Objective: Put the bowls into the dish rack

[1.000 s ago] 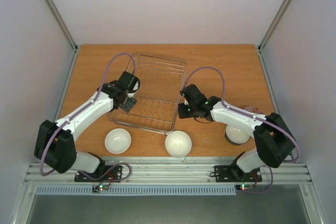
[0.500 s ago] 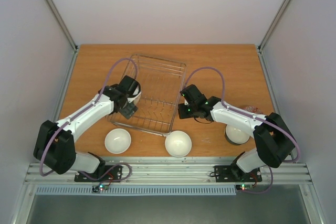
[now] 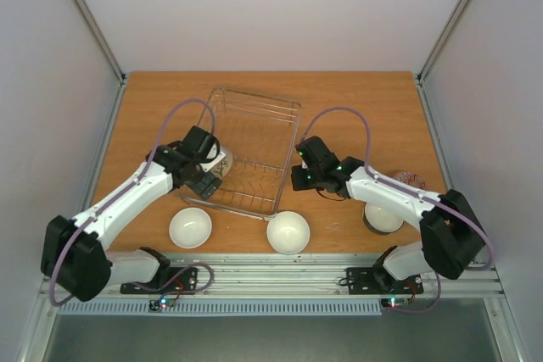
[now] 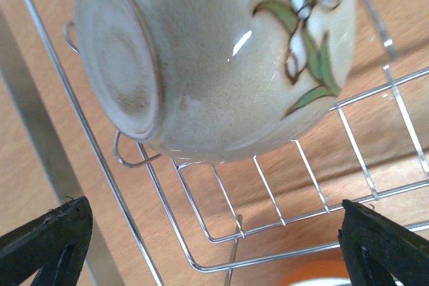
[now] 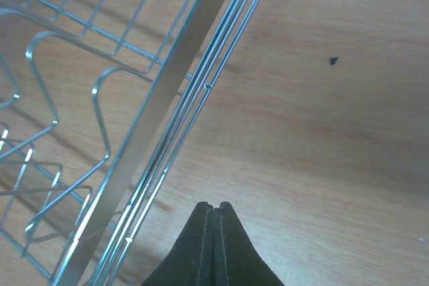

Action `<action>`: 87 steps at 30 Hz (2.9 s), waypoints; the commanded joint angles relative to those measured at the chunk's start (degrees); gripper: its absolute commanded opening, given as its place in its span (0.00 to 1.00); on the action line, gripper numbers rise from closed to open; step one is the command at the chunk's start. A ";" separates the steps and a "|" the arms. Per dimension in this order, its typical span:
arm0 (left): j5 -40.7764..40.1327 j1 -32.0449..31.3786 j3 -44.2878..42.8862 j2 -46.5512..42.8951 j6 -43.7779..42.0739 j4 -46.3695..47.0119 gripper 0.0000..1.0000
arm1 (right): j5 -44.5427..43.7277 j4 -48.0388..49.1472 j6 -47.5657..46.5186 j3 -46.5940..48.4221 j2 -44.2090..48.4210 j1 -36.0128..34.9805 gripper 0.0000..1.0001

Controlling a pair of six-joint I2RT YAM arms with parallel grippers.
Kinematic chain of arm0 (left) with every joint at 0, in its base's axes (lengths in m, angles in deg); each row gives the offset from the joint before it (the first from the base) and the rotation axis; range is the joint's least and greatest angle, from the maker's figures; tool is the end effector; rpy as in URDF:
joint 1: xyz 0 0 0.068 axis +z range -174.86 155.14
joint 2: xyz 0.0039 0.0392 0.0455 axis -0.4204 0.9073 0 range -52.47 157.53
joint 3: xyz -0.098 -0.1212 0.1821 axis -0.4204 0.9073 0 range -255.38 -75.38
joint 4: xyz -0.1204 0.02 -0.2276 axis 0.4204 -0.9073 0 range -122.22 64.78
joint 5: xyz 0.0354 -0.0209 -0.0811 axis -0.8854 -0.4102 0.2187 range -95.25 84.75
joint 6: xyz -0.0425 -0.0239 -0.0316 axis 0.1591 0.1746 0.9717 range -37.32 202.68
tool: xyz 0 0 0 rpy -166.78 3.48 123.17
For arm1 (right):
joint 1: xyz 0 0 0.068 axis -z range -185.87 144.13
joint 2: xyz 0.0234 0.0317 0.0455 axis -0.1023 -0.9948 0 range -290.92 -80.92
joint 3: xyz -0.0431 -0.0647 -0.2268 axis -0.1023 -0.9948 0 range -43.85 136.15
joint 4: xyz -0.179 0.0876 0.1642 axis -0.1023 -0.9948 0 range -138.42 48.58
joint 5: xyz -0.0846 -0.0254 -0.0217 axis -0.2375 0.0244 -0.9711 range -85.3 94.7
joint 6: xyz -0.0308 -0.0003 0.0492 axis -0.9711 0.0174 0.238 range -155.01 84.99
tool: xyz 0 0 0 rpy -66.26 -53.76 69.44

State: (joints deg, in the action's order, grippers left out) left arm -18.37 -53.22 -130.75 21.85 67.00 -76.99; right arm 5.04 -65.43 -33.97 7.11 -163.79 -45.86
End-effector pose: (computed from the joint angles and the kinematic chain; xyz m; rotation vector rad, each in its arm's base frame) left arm 0.2190 -0.1074 0.2047 0.9887 2.5892 0.2647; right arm 0.2244 0.1886 0.1689 -0.8596 2.4243 0.2833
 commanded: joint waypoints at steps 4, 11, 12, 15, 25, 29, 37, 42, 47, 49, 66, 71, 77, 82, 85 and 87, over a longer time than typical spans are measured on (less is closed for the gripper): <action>6.44 -0.21 -0.84 -9.05 0.39 3.12 0.99 | -3.86 -7.82 1.91 0.56 11.27 -0.48 0.01; 16.83 -0.21 0.05 -12.81 -1.43 3.91 0.99 | -3.98 -17.16 9.45 -4.08 19.13 -8.00 0.13; 18.88 -0.21 0.42 -13.79 -2.01 4.33 0.99 | -3.98 -17.42 10.90 -5.34 20.02 -9.41 0.15; 26.13 -0.21 1.33 -15.98 -3.13 5.10 0.99 | -5.70 -19.00 15.16 -8.54 23.06 -12.51 0.26; 33.50 -0.21 1.41 -15.58 -3.75 5.45 0.99 | -5.12 -19.97 18.97 -13.90 25.83 -14.42 0.33; 33.82 -0.18 1.41 -15.53 -3.48 5.21 0.99 | -4.58 -17.67 19.08 -14.30 23.89 -15.39 0.33; 34.75 -0.20 2.08 -15.01 -3.21 5.35 0.99 | -4.12 -14.18 19.43 -15.29 20.44 -16.31 0.32; 35.39 -0.20 2.69 -14.67 -3.21 5.49 0.99 | -3.30 -12.26 19.72 -16.33 18.62 -16.44 0.29; 35.71 -0.20 3.02 -15.16 -3.08 5.54 0.99 | -2.65 -10.07 20.03 -17.15 16.64 -17.04 0.14; 36.11 -0.21 3.29 -15.41 -2.81 5.55 0.99 | -2.50 -9.23 19.98 -17.40 15.76 -17.14 0.12; 42.18 -0.21 3.02 -17.51 -1.26 4.24 0.99 | -18.31 -31.10 16.21 -8.36 41.91 -17.58 0.01; 42.38 -0.21 -0.34 -15.95 0.38 3.37 0.99 | -15.50 -23.95 10.99 -3.59 40.44 -17.52 0.01; 46.97 0.46 -4.83 -15.64 0.87 -0.22 0.99 | -12.73 -13.22 4.32 2.18 28.57 -17.54 0.01; 52.14 1.19 -7.64 -16.40 1.33 -1.05 0.99 | -9.98 -6.82 0.99 6.48 21.50 -17.49 0.01; 56.31 1.35 -8.89 -16.25 2.61 -0.72 0.99 | -8.68 -3.75 0.00 7.62 19.24 -17.49 0.01; 59.90 1.53 -9.49 -15.79 3.50 -0.28 0.99 | -7.65 -1.07 -0.09 7.40 18.59 -17.49 0.01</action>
State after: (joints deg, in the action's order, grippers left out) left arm 32.79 -52.19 -137.75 6.42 68.24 -77.45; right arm -5.34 -76.36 -31.79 12.12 -144.77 -63.10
